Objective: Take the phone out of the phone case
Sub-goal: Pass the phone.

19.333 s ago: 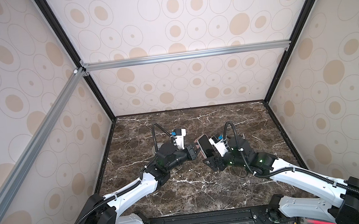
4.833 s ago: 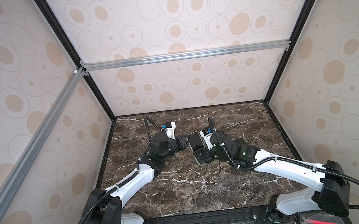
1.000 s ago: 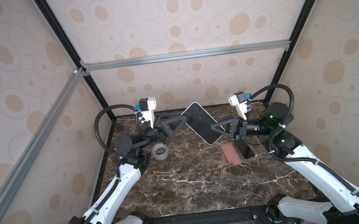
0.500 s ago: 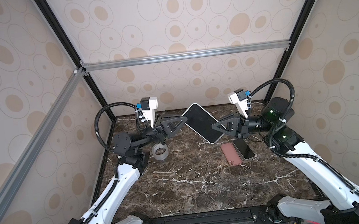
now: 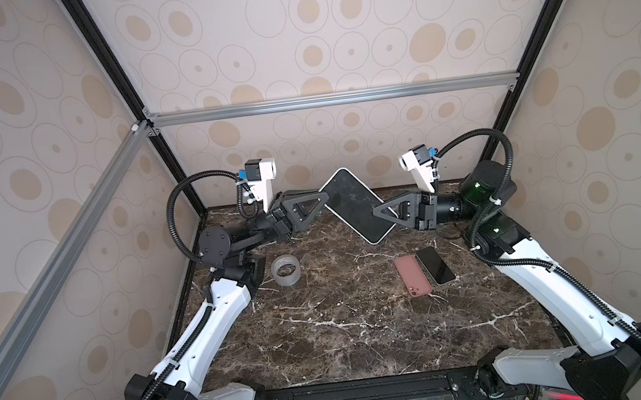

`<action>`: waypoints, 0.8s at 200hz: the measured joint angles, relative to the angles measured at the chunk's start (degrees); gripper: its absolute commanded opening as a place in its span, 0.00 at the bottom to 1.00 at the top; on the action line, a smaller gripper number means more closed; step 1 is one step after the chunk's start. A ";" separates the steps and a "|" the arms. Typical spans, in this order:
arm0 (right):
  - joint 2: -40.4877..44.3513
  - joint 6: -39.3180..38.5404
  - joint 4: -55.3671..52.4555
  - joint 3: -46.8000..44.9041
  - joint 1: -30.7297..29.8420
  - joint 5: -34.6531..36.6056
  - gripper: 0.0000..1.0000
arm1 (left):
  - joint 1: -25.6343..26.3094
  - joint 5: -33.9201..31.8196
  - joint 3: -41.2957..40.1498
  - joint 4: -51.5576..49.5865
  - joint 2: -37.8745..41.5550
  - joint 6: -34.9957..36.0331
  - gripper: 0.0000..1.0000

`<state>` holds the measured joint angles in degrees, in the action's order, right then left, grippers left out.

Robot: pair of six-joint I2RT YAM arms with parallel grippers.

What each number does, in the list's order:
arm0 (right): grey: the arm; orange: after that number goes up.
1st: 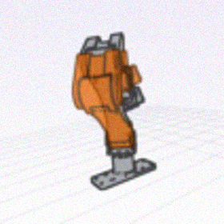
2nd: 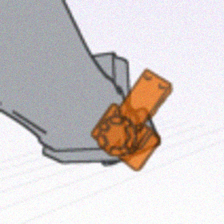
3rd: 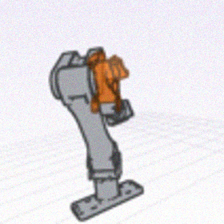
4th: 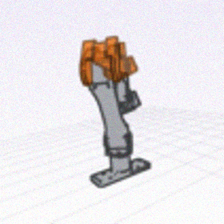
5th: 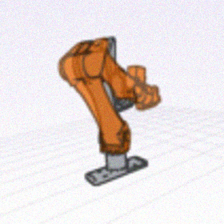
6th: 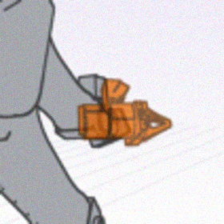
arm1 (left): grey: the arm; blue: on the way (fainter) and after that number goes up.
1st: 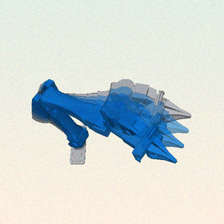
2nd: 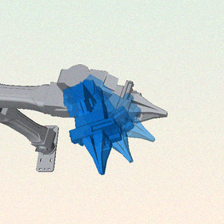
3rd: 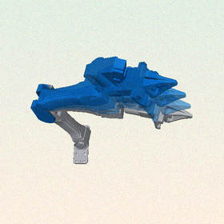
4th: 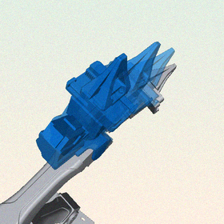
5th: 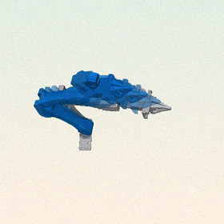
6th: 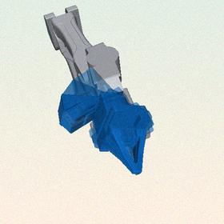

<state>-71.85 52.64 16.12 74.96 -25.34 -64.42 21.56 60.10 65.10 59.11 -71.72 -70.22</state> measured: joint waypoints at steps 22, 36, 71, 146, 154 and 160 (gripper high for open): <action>-0.28 4.04 4.55 -1.73 0.13 0.44 0.00 | -0.09 -0.22 0.52 3.39 -1.73 -3.50 0.03; -0.35 6.40 8.00 -2.99 0.13 1.18 0.00 | -0.09 -0.20 1.49 5.49 -3.06 -5.73 0.04; -0.52 10.47 14.16 -4.87 0.13 2.82 0.00 | -0.09 -0.17 3.56 10.10 -5.97 -10.47 0.09; 1.84 7.87 10.88 -4.50 -0.09 3.37 0.00 | 0.37 1.36 3.72 10.86 -5.70 -7.08 0.23; 2.56 6.62 9.09 -4.35 -0.07 3.63 0.00 | 0.52 1.68 3.72 9.57 -5.27 -5.29 0.24; 3.17 5.62 7.82 -4.33 0.00 3.82 0.00 | 0.79 1.97 3.72 8.20 -4.81 -3.85 0.25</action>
<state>-68.69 58.26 23.94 70.63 -25.34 -60.60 22.35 62.06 68.82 67.31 -76.53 -74.06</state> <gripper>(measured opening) 0.115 0.237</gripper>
